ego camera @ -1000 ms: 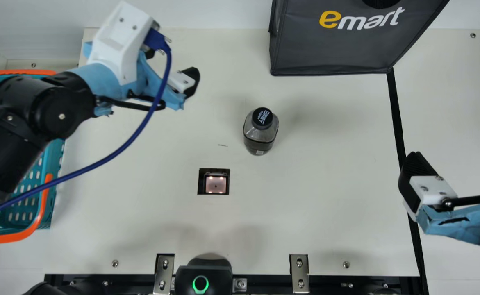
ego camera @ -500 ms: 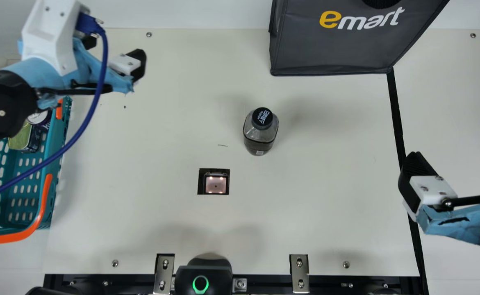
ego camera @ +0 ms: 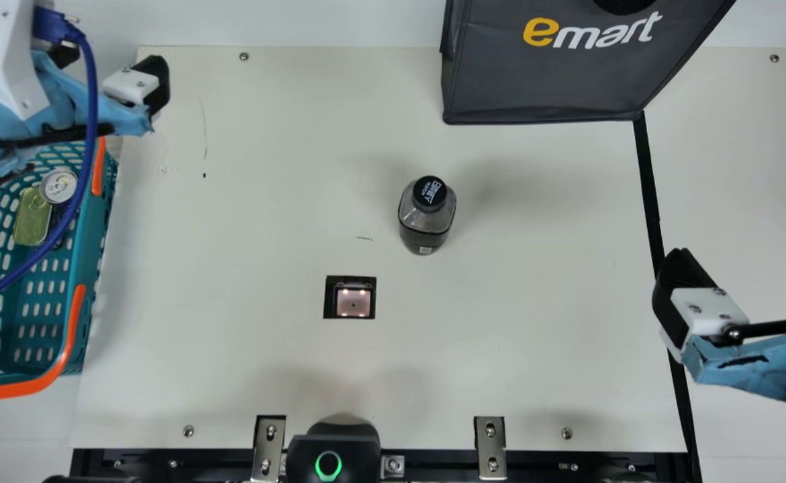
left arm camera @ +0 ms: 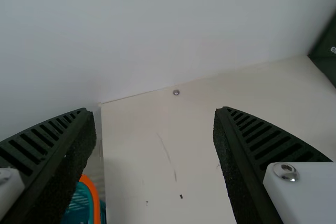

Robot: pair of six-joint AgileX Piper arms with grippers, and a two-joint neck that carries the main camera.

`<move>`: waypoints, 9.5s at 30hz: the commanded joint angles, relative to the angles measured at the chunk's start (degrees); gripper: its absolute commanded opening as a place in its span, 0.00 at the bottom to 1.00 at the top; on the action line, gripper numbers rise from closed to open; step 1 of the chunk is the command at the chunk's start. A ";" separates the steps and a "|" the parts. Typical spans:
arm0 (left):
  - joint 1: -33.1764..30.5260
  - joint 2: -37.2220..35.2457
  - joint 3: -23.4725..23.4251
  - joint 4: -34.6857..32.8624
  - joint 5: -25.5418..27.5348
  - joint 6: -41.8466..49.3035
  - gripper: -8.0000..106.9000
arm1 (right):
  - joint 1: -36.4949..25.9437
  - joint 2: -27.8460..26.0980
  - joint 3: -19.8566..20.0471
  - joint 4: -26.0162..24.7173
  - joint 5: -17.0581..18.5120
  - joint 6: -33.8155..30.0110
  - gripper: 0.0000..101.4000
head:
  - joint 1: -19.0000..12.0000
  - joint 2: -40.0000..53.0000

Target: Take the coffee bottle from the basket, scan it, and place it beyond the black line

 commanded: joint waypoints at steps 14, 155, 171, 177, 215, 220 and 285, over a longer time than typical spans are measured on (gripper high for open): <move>6.01 -4.90 3.43 -3.72 -2.36 5.02 0.85 | 0.00 0.00 0.00 0.00 0.00 0.00 0.90 | -1.57 0.09; 3.72 -27.84 18.68 11.25 1.89 -13.67 0.85 | 3.41 5.39 -5.13 -0.39 -1.16 0.77 0.90 | -1.57 0.09; 3.72 -27.84 18.68 11.25 1.89 -13.67 0.85 | 15.18 12.19 -9.73 -4.53 -2.05 4.36 0.90 | -1.57 0.09; 3.72 -27.84 18.68 11.25 1.89 -13.67 0.85 | 20.27 13.80 -9.62 -7.05 -2.57 7.13 0.90 | -1.57 0.09; 3.72 -27.84 18.68 11.25 1.89 -13.67 0.85 | 31.18 25.72 -9.56 -2.79 -8.41 8.55 0.90 | -1.57 0.09; 3.72 -27.84 18.68 11.25 1.89 -13.67 0.85 | 32.72 27.61 -9.50 -2.58 -9.44 8.80 0.90 | -1.57 0.09; 3.72 -27.84 18.68 11.25 1.89 -13.67 0.85 | 35.56 45.85 -6.23 -0.63 -20.00 7.17 0.63 | -1.57 0.09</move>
